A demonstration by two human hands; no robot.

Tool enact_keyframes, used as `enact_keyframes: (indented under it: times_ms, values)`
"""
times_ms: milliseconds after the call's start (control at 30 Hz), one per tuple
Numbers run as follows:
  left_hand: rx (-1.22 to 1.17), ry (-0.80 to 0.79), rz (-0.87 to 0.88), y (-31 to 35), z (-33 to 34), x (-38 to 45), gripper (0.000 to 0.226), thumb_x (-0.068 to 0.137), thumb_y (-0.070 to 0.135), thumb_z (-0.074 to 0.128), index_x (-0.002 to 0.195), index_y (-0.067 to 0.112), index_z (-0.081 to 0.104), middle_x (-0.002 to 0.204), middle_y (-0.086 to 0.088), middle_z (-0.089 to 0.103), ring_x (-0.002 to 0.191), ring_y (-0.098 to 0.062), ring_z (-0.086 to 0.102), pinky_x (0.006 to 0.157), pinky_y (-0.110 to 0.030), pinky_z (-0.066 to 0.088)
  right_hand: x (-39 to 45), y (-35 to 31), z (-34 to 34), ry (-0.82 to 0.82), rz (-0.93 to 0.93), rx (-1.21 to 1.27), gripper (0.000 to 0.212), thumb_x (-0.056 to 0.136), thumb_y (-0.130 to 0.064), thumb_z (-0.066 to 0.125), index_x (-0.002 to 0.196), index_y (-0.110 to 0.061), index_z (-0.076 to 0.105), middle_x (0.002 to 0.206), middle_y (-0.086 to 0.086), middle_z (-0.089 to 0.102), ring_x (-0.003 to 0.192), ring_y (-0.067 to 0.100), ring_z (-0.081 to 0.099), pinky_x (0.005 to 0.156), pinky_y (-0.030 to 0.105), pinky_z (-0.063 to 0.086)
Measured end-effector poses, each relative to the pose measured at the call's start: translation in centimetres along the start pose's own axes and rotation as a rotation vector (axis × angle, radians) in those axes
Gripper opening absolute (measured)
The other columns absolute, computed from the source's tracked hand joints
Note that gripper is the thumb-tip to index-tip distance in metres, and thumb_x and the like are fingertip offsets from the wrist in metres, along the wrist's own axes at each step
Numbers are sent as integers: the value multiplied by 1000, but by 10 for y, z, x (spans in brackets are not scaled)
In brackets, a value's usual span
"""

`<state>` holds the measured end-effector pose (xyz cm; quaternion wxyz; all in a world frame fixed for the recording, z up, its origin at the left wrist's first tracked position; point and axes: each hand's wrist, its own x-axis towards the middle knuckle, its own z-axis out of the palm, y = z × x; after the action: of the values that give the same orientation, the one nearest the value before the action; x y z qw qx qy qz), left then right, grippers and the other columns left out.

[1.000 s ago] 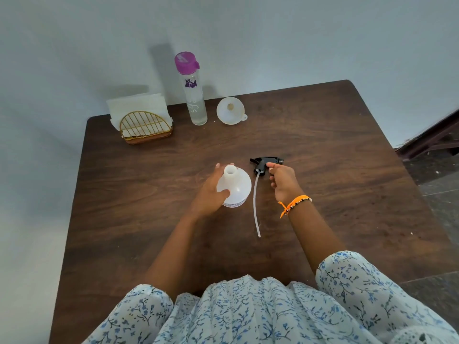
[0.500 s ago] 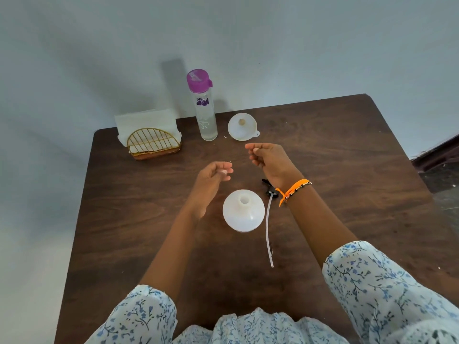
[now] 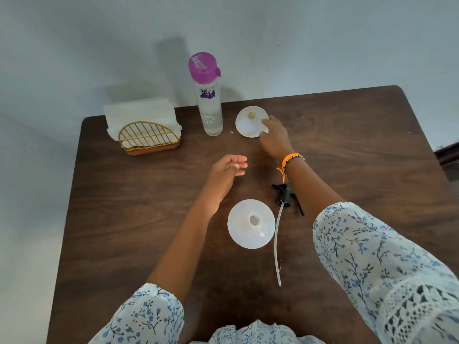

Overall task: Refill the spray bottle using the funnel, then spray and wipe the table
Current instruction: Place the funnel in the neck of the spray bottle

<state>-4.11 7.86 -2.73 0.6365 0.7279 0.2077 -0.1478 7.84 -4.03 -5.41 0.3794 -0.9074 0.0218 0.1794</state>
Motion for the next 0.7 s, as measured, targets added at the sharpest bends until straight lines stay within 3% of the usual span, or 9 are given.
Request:
enact_keyframes:
  times_ms: [67, 233, 333, 400, 467, 600, 700]
  values:
    - [3, 0, -1, 0, 0, -4, 27, 97, 10, 38, 110, 19, 60, 106, 3, 63, 95, -6, 62, 80, -13, 44, -4, 1, -4, 35, 19, 66, 44, 93, -9, 43, 137, -5, 41, 147, 11, 35, 136, 25, 31, 111, 30, 23]
    - [-50, 18, 38, -1, -1, -32, 21, 97, 13, 42, 108, 18, 60, 109, 1, 64, 99, -10, 62, 83, -16, 44, -41, 3, -21, 304, 11, 268, 33, 88, -8, 50, 119, -10, 60, 124, 7, 59, 117, 22, 53, 102, 33, 42]
    - [-67, 63, 55, -6, -1, -59, 21, 97, 15, 44, 109, 19, 61, 112, 2, 63, 103, -12, 61, 92, -23, 45, -77, 3, -32, 375, 6, 486, 27, 86, -4, 49, 103, -16, 67, 104, 2, 62, 94, 21, 64, 77, 34, 57]
    - [-85, 134, 47, -8, 1, -75, 19, 96, 14, 47, 105, 24, 61, 111, 3, 63, 104, -12, 60, 95, -29, 46, -103, 3, -36, 349, 6, 594, 29, 86, -2, 47, 98, -16, 69, 103, 5, 64, 75, 9, 65, 61, 23, 54]
    - [-97, 200, 54, -9, 5, -88, 19, 94, 13, 50, 104, 25, 60, 110, 3, 62, 104, -12, 59, 93, -29, 47, -130, 3, -39, 322, 8, 688, 29, 86, -2, 47, 96, -15, 70, 104, 5, 65, 60, 3, 60, 58, 20, 50]
    - [-63, 249, 121, -7, 10, -106, 19, 93, 13, 53, 107, 23, 61, 113, 5, 62, 107, -9, 57, 89, -21, 46, -172, 1, -50, 244, -18, 755, 27, 88, 0, 47, 93, -14, 70, 102, 3, 64, 73, 10, 56, 54, 16, 47]
    - [-23, 189, 183, -6, 5, -114, 21, 91, 15, 56, 108, 24, 62, 112, 9, 62, 107, -6, 57, 88, -18, 45, -193, -2, -60, 195, -71, 727, 26, 87, 2, 48, 93, -12, 70, 107, 6, 64, 80, 12, 56, 53, 14, 46]
